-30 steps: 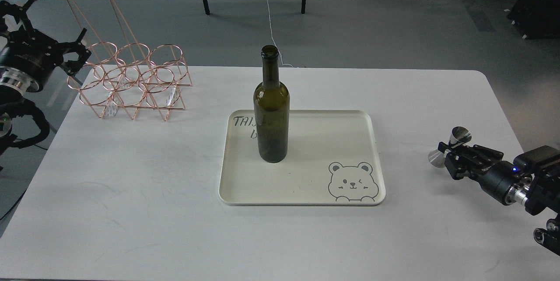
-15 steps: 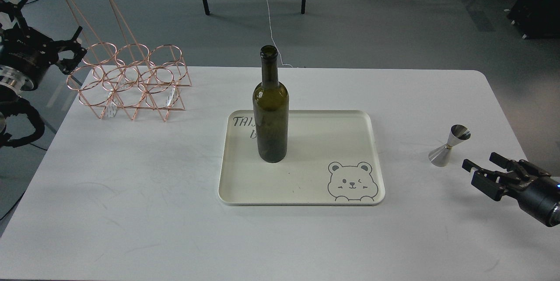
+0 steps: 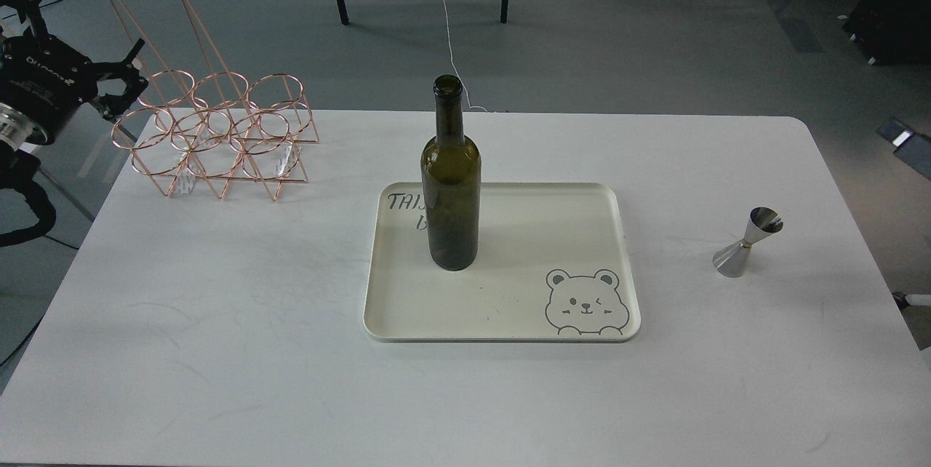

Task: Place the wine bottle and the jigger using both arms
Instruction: 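Release the jigger and withdraw the right gripper, then reach the left gripper toward the neck of the green wine bottle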

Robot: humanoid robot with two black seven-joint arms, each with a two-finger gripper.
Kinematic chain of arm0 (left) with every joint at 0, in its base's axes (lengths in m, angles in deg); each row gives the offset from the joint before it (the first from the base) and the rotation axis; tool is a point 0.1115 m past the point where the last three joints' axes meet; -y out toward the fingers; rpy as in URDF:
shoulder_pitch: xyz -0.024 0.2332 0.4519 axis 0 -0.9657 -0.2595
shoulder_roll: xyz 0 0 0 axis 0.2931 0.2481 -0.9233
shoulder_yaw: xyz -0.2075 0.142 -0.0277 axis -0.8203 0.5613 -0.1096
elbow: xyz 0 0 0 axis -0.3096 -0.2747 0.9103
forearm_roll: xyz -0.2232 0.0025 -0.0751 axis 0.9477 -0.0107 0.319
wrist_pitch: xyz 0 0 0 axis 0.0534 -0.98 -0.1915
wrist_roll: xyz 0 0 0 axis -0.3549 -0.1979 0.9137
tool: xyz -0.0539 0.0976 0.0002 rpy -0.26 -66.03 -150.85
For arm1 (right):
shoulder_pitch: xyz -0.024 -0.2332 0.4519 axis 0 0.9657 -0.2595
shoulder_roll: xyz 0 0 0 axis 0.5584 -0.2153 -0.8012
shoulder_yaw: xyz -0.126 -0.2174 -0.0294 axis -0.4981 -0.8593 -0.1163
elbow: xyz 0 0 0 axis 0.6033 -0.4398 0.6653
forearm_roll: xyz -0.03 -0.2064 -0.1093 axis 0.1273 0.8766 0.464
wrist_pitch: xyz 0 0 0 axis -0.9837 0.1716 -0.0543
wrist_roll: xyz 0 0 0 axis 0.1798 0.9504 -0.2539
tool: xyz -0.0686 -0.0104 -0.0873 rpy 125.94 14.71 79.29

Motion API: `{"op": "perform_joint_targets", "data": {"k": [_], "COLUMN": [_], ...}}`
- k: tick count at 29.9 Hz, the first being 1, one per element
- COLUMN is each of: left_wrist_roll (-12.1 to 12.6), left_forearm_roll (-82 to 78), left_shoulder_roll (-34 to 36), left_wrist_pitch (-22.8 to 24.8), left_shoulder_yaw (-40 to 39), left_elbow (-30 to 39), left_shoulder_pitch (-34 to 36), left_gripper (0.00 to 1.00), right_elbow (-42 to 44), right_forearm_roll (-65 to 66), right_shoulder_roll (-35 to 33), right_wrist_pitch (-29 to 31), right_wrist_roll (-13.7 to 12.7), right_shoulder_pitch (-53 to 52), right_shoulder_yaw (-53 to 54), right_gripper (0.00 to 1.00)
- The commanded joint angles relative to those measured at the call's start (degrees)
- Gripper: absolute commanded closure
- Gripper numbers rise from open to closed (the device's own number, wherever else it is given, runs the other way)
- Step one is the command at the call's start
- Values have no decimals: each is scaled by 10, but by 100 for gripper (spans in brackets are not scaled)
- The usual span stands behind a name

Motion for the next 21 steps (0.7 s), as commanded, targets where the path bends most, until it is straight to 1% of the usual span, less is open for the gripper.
{"op": "perform_joint_targets", "data": {"k": [1, 5, 8, 10, 14, 17, 21], "left_wrist_roll": [0, 2, 1, -1, -1, -2, -2], "left_forearm_roll": [-46, -133, -248, -336, -483, -597, -751], "left_shoulder_roll": [38, 85, 113, 125, 132, 129, 103], "left_wrist_pitch": [0, 0, 0, -6, -24, -30, -64], "left_shoulder_yaw": [5, 5, -3, -9, -32, -36, -34], "left_elbow": [51, 113, 167, 204, 263, 317, 384], "left_shoulder_pitch": [0, 3, 8, 9, 13, 22, 34], "left_gripper": [2, 2, 2, 2, 2, 2, 2], "right_elbow": [73, 191, 258, 298, 377, 431, 463], "right_forearm_roll": [-88, -157, -217, -263, -350, -387, -402], "right_shoulder_roll": [43, 125, 181, 204, 249, 272, 282], "right_wrist_pitch": [66, 151, 211, 248, 307, 342, 371], "right_wrist_roll": [0, 0, 0, 0, 0, 0, 0], "right_shoulder_pitch": [-64, -108, -111, -111, -109, -111, -113], "right_shoulder_yaw": [2, 13, 43, 57, 68, 70, 84], "right_gripper": [3, 3, 3, 3, 3, 3, 3]}}
